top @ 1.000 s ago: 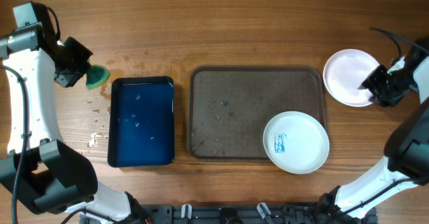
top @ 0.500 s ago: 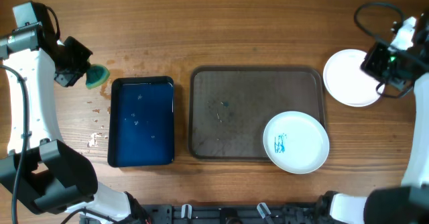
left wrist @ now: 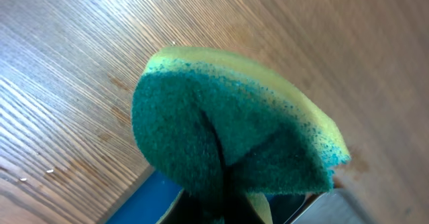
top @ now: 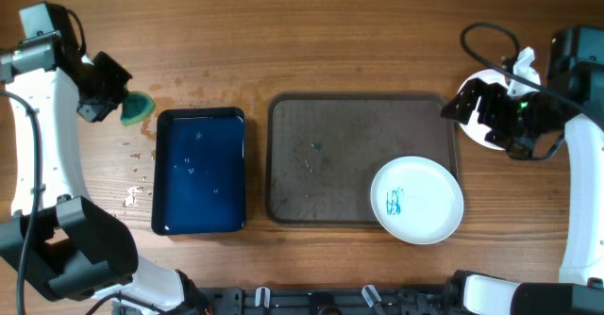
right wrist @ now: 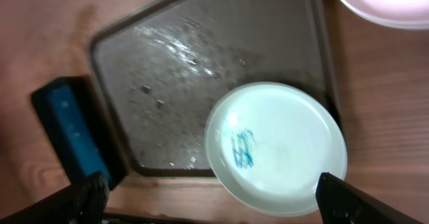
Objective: Clean dirty plates on tray and stack at the side
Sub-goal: 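Reach the right gripper to the blue-marked plate on the mat and grip its rim, then drag the blue-marked plate left toward the mat center with the right gripper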
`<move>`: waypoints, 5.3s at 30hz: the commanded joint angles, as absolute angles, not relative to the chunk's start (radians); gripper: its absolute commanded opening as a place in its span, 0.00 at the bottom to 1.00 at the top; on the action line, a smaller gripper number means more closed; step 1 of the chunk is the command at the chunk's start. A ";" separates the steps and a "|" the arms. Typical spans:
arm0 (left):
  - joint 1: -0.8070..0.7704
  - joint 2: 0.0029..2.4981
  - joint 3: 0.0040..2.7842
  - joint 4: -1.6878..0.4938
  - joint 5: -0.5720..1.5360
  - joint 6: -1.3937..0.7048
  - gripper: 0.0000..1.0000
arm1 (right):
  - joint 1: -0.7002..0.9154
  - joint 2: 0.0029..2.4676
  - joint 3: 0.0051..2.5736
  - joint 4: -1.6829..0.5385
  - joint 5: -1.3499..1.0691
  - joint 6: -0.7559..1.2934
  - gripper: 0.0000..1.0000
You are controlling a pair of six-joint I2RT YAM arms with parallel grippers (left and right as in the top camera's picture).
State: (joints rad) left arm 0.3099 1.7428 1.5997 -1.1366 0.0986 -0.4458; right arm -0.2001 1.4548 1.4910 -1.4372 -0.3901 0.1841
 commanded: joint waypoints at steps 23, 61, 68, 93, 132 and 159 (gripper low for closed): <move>-0.138 1.751 1.052 -0.916 0.062 -0.480 0.04 | -0.003 1.449 1.477 -1.453 -0.171 0.359 1.00; -0.138 1.838 1.055 -0.839 0.051 -0.479 0.04 | 0.036 1.376 1.002 -1.404 -0.122 0.684 0.92; -0.138 1.838 1.055 -0.827 0.051 -0.479 0.04 | 0.035 1.376 0.886 -1.346 -0.139 0.748 0.77; -0.138 1.838 1.055 -0.811 0.051 -0.476 0.04 | 0.034 1.377 0.705 -1.134 0.008 0.999 0.66; -0.138 1.838 1.055 -0.819 0.056 -0.476 0.04 | 0.017 1.573 0.707 -0.682 0.033 0.636 0.30; -0.139 1.838 1.055 -0.818 0.123 -0.422 0.04 | 0.078 1.574 0.862 -0.565 -0.244 0.247 0.05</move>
State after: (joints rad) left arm -0.1421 1.8267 1.0676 -0.8368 0.0826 -0.4599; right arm 0.0399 1.5589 0.8501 -0.5632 -0.1371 0.3096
